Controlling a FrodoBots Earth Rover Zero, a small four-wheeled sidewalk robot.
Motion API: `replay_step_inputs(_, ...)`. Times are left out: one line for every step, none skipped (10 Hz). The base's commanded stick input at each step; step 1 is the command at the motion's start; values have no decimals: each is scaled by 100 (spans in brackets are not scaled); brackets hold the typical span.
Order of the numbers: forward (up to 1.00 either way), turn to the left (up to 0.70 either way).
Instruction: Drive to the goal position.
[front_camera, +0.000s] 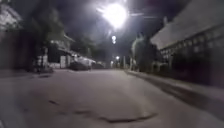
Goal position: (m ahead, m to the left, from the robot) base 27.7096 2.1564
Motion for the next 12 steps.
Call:
replay_step_inputs(70,-24)
replay_step_inputs(70,0)
replay_step_inputs(70,0)
replay_step_inputs(70,0)
replay_step_inputs(70,0)
replay_step_inputs(70,0)
replay_step_inputs(70,0)
replay_step_inputs(70,0)
replay_step_inputs(70,0)
replay_step_inputs(70,0)
replay_step_inputs(70,0)
replay_step_inputs(70,0)
